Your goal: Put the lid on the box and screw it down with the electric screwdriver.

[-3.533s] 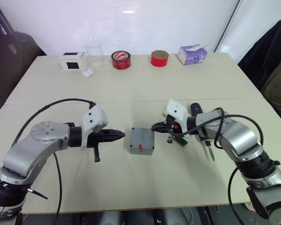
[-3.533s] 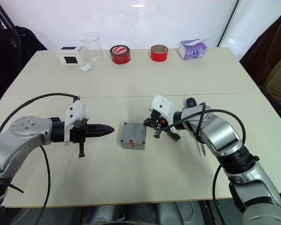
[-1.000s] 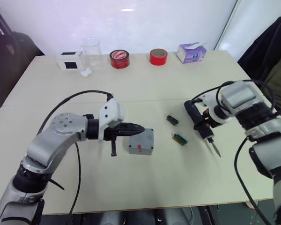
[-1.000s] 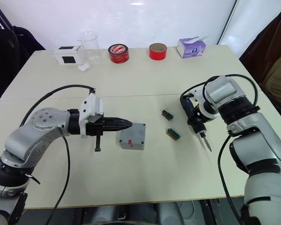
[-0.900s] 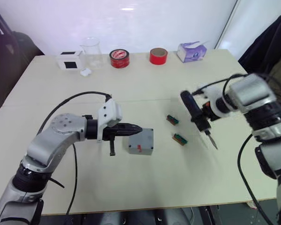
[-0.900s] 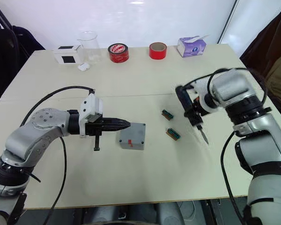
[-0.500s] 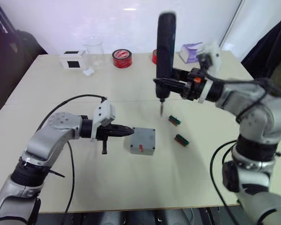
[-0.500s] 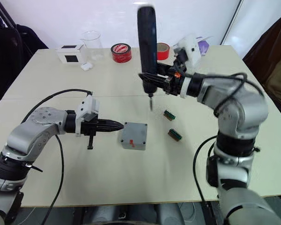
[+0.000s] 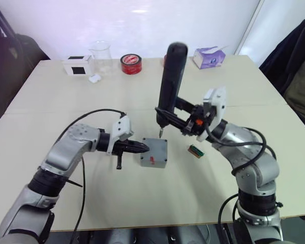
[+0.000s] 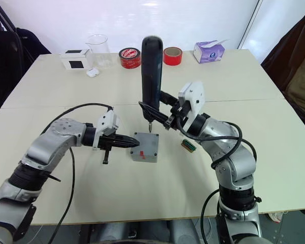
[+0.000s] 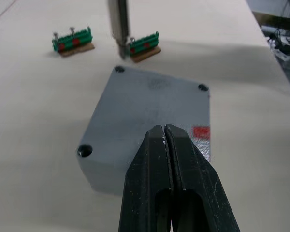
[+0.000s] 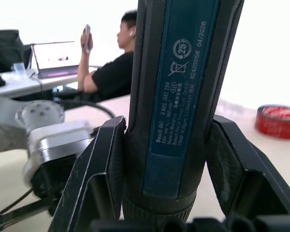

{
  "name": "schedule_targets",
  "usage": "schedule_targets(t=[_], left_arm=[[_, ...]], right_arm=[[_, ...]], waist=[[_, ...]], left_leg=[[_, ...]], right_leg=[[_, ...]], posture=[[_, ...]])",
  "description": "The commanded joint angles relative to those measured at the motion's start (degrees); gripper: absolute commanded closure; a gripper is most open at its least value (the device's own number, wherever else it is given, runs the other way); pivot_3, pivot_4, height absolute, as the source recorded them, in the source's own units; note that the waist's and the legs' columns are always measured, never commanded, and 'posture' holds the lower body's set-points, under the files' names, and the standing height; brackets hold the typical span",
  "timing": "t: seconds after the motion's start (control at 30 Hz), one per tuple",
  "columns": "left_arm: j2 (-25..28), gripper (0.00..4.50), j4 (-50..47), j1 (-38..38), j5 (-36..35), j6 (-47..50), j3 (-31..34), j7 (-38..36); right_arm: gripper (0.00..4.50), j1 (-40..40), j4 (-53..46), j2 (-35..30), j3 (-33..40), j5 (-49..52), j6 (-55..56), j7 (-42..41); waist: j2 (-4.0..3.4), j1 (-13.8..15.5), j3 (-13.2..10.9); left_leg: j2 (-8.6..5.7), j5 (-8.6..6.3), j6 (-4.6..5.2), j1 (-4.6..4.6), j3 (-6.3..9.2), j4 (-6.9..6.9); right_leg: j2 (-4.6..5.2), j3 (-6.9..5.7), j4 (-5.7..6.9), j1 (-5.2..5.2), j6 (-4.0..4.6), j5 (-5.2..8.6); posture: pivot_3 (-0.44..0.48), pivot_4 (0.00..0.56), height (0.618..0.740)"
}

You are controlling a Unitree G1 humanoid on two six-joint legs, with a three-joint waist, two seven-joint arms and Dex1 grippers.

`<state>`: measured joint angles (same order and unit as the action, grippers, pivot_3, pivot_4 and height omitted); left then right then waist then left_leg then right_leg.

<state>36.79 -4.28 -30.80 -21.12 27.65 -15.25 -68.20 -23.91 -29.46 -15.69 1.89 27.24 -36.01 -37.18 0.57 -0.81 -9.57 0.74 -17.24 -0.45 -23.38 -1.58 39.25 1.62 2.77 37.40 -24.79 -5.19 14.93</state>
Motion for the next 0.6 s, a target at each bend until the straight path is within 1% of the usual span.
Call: schedule_targets(t=[0.03, 0.33, 0.6], left_arm=[[-0.5, 4.5, 2.1, -1.0, 3.9, -2.2, -2.0, 0.7], [-1.7, 4.5, 1.9, -0.6, 4.6, -3.1, -1.9, 0.8], [-1.9, 4.5, 1.3, -0.3, 4.6, -3.1, -1.7, 0.7]], right_arm=[[2.59, 0.3, -3.9, -0.4, -0.4, 0.2, 3.5, 1.3], [2.59, 3.4, -2.5, -4.0, -2.2, -2.1, 7.9, 1.2], [2.59, 3.8, -0.4, -4.2, -2.7, -3.2, 10.9, 1.5]], waist=[[0.0, 0.1, 0.0], [0.01, 0.1, 0.0], [0.01, 0.0, 0.0]], left_leg=[[0.0, 0.0, 0.0, 0.01, 0.01, 0.0], [0.0, 0.01, 0.0, 0.07, 0.02, 0.0], [0.0, 0.01, -0.01, 0.09, 0.02, 0.0]], right_leg=[[0.0, 0.0, 0.0, 0.01, 0.0, 0.0], [0.0, 0.0, 0.02, 0.07, 0.0, 0.0], [-0.01, 0.0, 0.03, 0.1, 0.0, 0.0]], posture=[[0.0, 0.15, 0.74], [0.0, 0.15, 0.74], [0.0, 0.15, 0.74]])
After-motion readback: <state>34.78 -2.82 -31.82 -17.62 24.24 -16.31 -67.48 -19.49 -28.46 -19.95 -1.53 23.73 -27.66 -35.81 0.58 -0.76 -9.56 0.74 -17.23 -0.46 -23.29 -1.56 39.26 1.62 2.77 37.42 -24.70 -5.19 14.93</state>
